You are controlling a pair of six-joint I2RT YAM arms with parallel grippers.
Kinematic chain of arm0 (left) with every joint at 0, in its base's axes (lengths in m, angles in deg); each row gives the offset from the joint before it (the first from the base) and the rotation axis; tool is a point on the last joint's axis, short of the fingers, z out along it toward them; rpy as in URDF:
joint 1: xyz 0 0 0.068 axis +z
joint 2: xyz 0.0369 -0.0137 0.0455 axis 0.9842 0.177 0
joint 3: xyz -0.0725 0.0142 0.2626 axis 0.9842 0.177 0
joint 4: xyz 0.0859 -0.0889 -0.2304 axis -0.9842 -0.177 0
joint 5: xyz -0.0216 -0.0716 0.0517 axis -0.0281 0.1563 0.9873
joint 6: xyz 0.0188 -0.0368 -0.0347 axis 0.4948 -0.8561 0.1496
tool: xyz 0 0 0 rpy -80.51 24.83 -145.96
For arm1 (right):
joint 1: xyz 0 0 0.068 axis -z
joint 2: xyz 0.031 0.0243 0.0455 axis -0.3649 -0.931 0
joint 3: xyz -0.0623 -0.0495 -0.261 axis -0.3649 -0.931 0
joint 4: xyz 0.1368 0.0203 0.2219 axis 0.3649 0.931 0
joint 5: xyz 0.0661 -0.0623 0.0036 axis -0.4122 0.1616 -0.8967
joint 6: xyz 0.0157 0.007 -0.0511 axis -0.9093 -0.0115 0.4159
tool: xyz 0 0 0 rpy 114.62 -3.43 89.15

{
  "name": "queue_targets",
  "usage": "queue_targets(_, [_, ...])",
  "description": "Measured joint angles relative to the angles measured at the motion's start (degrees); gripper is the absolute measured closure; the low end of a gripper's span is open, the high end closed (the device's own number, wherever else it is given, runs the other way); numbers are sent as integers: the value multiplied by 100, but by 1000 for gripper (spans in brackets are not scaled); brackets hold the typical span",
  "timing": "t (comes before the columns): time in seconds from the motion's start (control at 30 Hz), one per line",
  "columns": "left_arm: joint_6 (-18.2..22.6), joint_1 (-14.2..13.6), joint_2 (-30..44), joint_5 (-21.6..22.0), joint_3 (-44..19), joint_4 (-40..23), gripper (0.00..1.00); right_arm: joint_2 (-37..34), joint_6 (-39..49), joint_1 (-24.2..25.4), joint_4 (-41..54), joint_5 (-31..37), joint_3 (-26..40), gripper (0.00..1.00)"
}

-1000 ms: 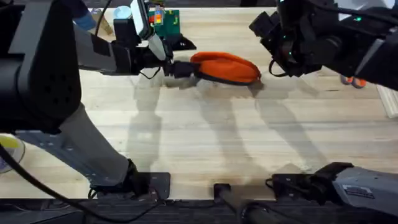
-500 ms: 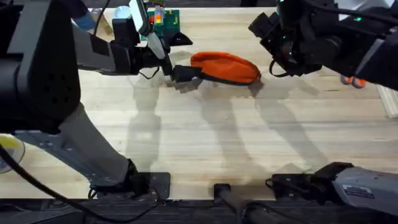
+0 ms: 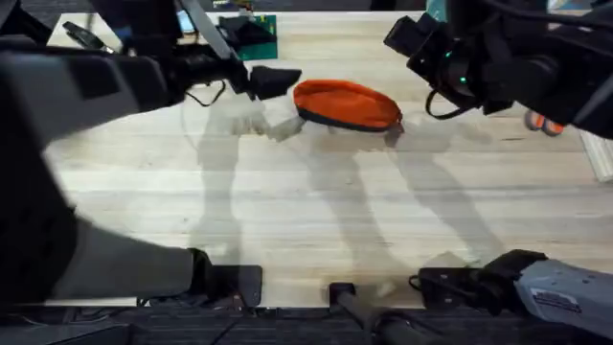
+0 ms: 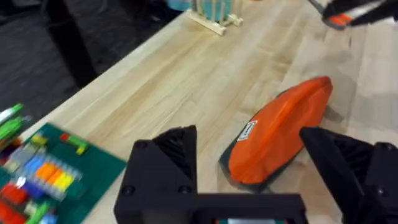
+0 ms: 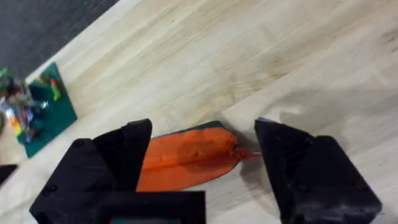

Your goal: Unzip the bag, pick up the pens from the table one at a time and place them inside, then zip the bag closed.

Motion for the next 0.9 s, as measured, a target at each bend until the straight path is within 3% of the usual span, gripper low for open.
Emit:
queue_targets(0.2, [-215,25,-1149,942,-11,-1759,8,269,1093,0,313,-618,0,6])
queue_targets(0.4, [-243,25,-2205,2020,-11,-3044,8,437,1651,0,1121,-1030,2,5])
queue_targets(0.63, [-708,25,-3138,2998,-11,-3864,8,888,1821,0,1875,-1390,2,5])
queue_targets(0.9, [-1088,25,-3620,3366,-11,-4454,8,1304,1845,0,2309,-1697,2,5])
